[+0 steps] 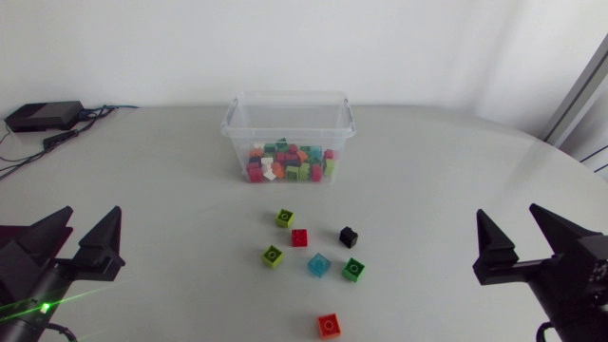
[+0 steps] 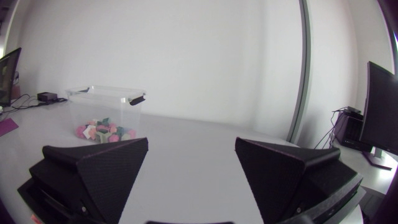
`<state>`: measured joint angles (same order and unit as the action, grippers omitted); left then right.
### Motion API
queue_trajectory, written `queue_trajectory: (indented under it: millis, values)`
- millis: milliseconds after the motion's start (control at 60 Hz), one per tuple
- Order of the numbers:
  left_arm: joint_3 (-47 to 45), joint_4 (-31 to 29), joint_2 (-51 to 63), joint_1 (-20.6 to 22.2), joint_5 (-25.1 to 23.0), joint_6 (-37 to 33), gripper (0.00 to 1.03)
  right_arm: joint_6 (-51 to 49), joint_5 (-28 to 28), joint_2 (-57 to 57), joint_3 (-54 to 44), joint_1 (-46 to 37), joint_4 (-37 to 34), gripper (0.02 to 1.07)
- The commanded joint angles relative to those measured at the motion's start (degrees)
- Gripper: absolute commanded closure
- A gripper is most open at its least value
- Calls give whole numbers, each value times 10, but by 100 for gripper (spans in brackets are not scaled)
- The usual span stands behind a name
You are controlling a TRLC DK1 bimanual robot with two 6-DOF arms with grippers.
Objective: Place the duplo bricks in the container
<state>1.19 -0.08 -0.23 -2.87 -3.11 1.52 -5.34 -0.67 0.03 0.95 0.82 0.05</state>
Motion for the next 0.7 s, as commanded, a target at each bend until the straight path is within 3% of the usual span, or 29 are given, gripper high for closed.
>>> queue_trajectory:
  millis: [0,467,683]
  values:
    - [-13,7,-6,3,-1,3,4,12,1,-3,-10,5,-4,6]
    - [13,10,2,-9,-1,6,5,11,1,-3,7,0,-4,6]
    - [93,24,141,8,-2,10,5,10,0,37,59,4,-15,6]
